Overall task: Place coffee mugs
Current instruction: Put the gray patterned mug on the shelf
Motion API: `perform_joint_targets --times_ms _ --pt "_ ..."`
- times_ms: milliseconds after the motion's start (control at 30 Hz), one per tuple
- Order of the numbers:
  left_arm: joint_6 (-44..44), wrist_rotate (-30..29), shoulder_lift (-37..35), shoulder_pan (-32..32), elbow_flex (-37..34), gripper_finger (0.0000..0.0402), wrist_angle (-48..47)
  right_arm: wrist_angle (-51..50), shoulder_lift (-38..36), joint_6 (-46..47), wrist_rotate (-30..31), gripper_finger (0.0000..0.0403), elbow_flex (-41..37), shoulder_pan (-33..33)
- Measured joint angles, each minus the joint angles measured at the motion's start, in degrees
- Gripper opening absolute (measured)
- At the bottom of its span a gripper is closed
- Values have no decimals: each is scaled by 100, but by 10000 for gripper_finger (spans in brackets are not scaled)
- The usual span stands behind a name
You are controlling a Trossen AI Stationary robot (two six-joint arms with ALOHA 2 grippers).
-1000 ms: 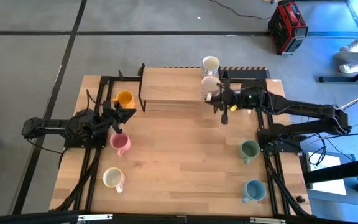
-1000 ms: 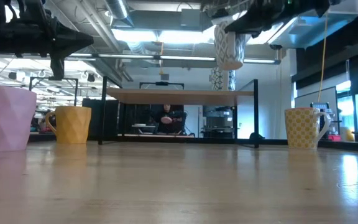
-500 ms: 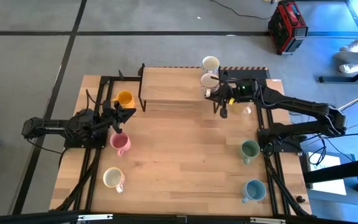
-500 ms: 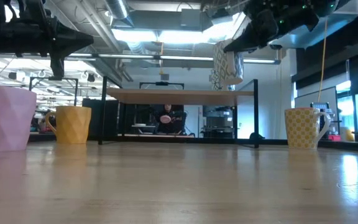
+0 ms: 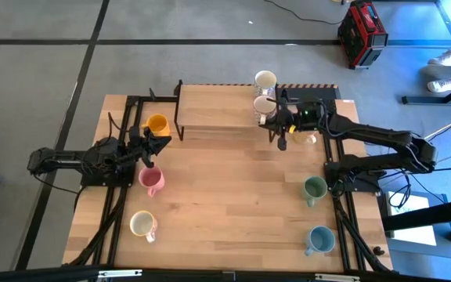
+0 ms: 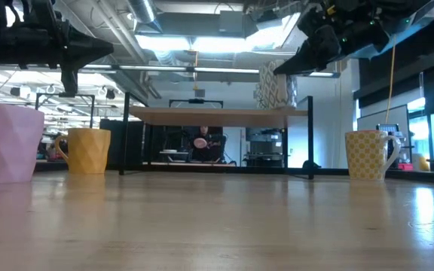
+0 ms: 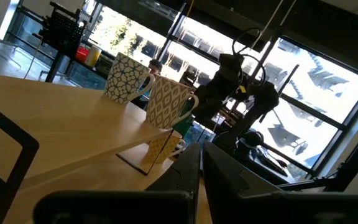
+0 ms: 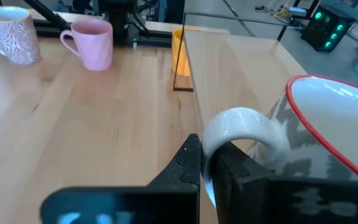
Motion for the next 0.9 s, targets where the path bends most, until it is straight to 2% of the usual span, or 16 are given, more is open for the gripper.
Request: perform_joint_targets --times_ms 900 --pt "-144 -111 0 0 0 14 2 254 37 -432 172 0 -190 0"
